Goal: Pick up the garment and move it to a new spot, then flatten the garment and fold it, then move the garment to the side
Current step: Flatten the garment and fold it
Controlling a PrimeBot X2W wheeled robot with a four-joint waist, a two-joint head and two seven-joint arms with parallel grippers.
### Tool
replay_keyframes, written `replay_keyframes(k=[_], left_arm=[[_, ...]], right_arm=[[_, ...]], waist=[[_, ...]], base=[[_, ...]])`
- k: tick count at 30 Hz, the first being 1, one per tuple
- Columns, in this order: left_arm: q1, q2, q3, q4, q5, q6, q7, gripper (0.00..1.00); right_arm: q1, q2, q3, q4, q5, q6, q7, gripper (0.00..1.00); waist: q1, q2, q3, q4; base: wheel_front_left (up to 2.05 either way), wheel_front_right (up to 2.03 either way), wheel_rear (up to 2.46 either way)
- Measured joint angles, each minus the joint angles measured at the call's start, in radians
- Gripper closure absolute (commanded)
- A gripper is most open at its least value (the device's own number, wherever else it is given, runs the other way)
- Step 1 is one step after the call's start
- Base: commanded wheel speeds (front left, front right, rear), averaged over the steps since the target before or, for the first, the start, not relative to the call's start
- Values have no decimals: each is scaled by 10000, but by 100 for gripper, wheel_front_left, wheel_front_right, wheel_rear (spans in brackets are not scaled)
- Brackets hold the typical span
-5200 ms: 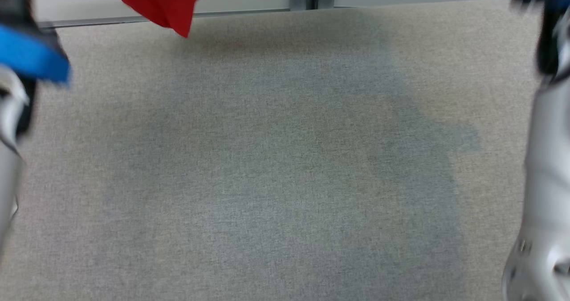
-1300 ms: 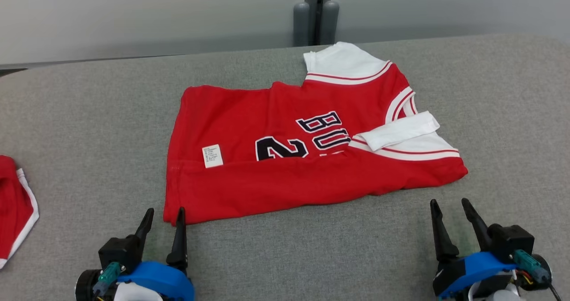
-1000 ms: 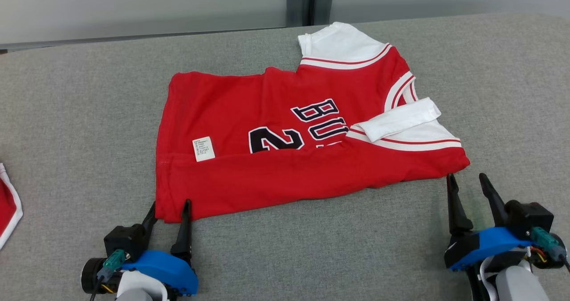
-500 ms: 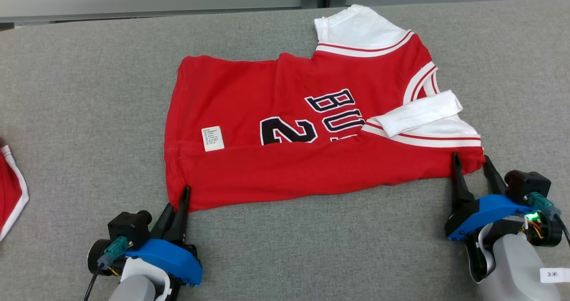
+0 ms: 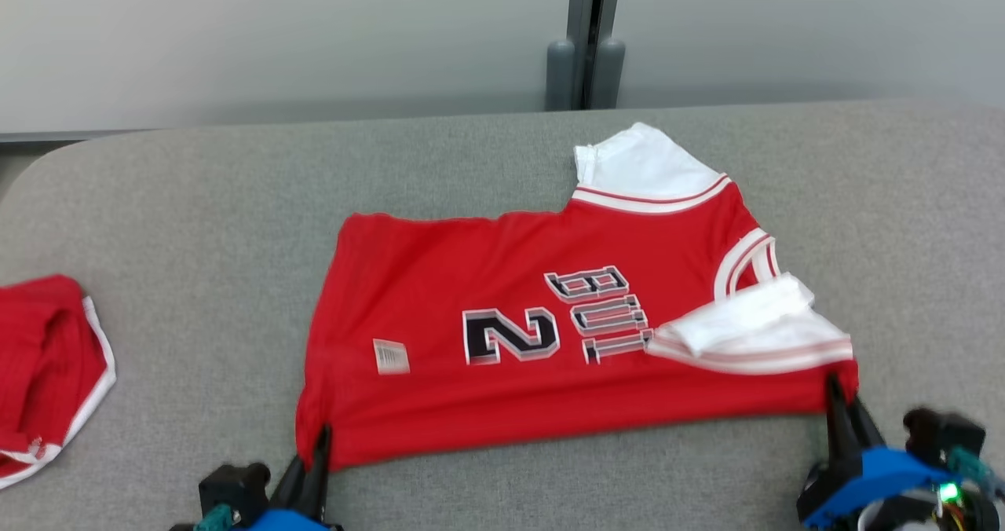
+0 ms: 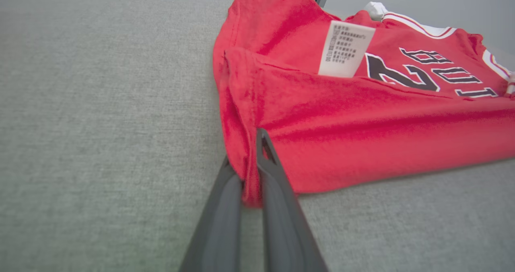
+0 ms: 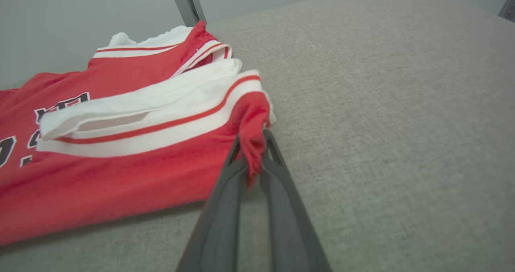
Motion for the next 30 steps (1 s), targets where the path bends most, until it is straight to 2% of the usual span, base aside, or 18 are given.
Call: replay_keyframes(k=[6, 7, 8, 9, 14, 20, 30], left_arm=[[1053, -347, 226, -31, 382, 2, 0, 100], [1141, -408, 299, -61, 399, 2, 2, 100], [1173, -453, 370, -105, 462, 2, 2, 52], [1177, -481, 443, -161, 487, 2, 0, 0], [985, -573, 989, -698, 708, 10, 0, 0], [-412, -343, 1225, -805, 798, 10, 0, 0], [-3983, 447, 261, 1195, 192, 10, 81, 0]], right_arm=[[1346, 2, 146, -389, 443, 0, 0, 100], [1430, 0, 159, -441, 458, 0, 2, 89], [1462, -2, 176, -454, 493, 0, 0, 26], [1467, -2, 176, -483, 537, -2, 0, 0], [1181, -19, 130, -909, 228, -10, -2, 0], [50, -21, 284, -1108, -351, -10, 0, 0], [-1864, -21, 1043, -993, -867, -10, 0, 0]], waist=[[-1, 0, -709, -57], [-1, 0, -749, -77], [-1, 0, -767, -88], [-2, 0, -752, -91], [-1, 0, -400, -103], [1, 0, 278, -155], [2, 0, 1545, -355]], base=[[0, 0, 0], [0, 0, 0], [0, 0, 0], [0, 0, 0], [0, 0, 0], [0, 0, 0], [0, 0, 0]])
